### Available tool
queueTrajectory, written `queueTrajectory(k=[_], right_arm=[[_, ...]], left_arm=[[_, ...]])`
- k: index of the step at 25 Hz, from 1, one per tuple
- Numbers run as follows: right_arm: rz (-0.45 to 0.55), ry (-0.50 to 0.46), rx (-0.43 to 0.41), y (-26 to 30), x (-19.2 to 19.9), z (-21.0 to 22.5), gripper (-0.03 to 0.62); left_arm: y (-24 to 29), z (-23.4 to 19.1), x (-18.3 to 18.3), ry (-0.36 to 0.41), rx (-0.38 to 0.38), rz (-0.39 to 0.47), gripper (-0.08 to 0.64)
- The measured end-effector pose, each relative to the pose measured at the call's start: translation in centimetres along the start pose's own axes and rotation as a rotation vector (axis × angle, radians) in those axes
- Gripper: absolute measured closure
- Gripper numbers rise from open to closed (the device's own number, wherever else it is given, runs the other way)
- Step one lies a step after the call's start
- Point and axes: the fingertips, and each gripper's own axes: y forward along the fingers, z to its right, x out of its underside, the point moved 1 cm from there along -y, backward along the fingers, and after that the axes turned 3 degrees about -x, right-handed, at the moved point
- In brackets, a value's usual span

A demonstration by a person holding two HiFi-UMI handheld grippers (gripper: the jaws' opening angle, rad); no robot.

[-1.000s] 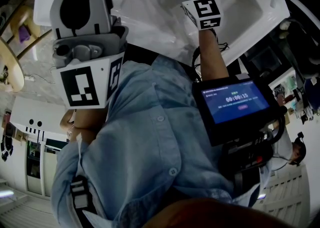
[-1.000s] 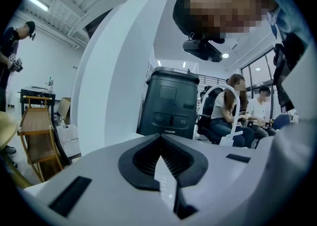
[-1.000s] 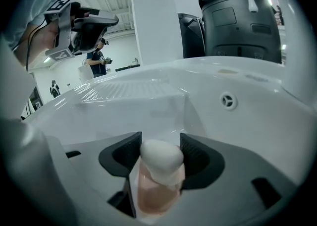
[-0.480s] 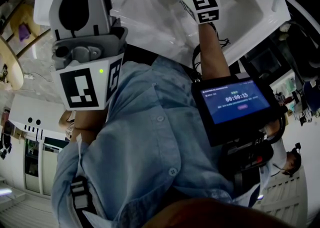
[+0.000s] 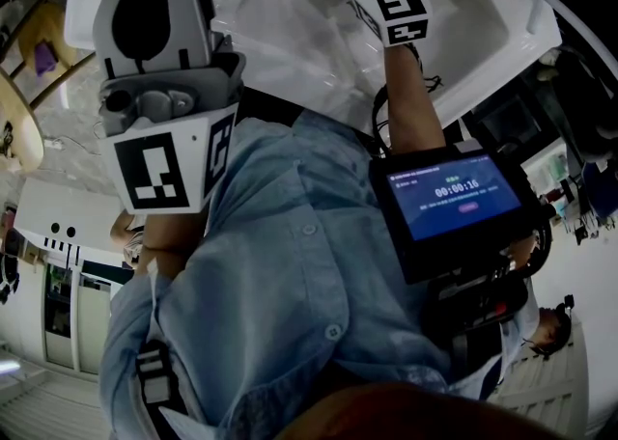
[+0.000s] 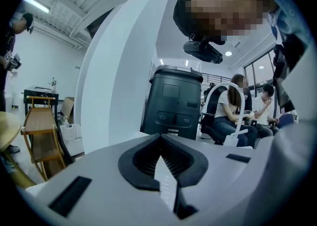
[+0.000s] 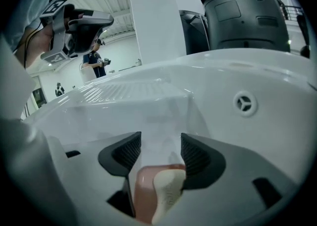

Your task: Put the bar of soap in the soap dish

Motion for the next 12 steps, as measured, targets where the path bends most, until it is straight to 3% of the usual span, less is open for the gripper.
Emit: queueTrajectory(k=[6, 12], right_arm=[[0.059, 0.077, 0.041, -1.3, -0.2, 1.0, 0.348], [0.106, 0.131, 0.117, -3.3, -0.4, 2.2, 0.348]], left_arm=[[0.7, 0.2, 0.8, -0.004, 0.025, -0.008, 0.552], [2.4, 1.3, 2.6, 0.0, 0.098, -0.023, 0.552]])
